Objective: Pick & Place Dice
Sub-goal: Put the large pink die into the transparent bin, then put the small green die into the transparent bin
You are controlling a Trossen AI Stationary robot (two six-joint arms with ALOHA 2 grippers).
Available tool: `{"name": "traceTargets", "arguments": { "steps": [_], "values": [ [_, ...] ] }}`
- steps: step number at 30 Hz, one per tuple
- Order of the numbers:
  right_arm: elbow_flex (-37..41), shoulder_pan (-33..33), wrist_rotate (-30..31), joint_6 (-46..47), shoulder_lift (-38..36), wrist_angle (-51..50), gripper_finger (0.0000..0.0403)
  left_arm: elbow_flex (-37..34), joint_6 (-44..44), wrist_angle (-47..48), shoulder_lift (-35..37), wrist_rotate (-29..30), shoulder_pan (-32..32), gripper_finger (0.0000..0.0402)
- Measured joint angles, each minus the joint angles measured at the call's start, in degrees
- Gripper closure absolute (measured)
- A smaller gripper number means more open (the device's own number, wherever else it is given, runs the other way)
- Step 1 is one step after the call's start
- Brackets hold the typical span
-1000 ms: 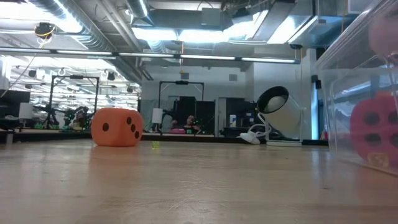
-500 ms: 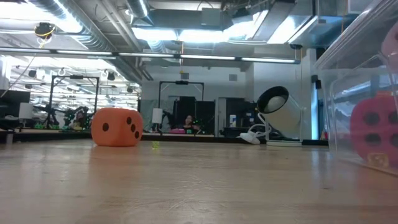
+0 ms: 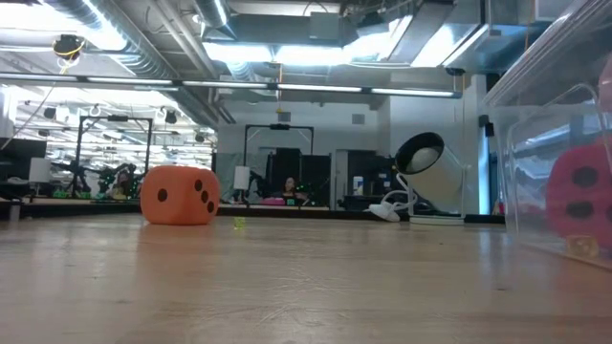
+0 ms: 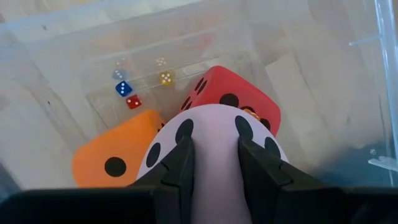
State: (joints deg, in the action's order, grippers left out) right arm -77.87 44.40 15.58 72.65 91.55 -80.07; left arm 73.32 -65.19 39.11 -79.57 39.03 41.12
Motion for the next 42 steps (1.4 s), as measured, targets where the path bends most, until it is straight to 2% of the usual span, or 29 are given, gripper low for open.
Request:
{"name": "traceTargets", "arguments": {
  "steps": [15, 17, 20, 23, 26, 31, 42],
  "values": [
    [0.1, 0.0, -1.3, 0.4, 0.1, 0.1, 0.0302, 0.0, 0.0, 0.1, 0.0, -0.1, 0.0, 0.0396],
    [0.2, 0.0, -1.2, 1.5, 0.1, 0.2, 0.0263, 0.0, 0.0, 0.1, 0.0, -0.1, 0.0, 0.0396],
    [0.3, 0.0, -1.4, 1.9, 0.4, 0.7, 0.0177, 0.0, 0.0, 0.1, 0.0, -0.1, 0.0, 0.0396],
    [0.3, 0.0, -4.8, 1.9, 0.4, 0.4, 0.0100, 0.0, 0.0, 0.1, 0.0, -0.2, 0.0, 0.0396],
    [-0.7, 0.0, -6.9, 3.9, 0.4, 0.1, 0.0049, 0.0, 0.0, 0.1, 0.0, -1.0, 0.0, 0.0396],
    [-3.9, 0.4, -3.2, 6.8, 0.3, -1.7, 0.0024, 0.0, 0.0, 0.1, 0.0, -1.1, 0.0, 0.0396],
    [-9.6, 0.7, -2.0, 10.5, 0.2, -9.9, 0.0027, 0.0, -0.1, 1.7, 0.0, -0.5, -0.5, 0.0396]
  ]
}}
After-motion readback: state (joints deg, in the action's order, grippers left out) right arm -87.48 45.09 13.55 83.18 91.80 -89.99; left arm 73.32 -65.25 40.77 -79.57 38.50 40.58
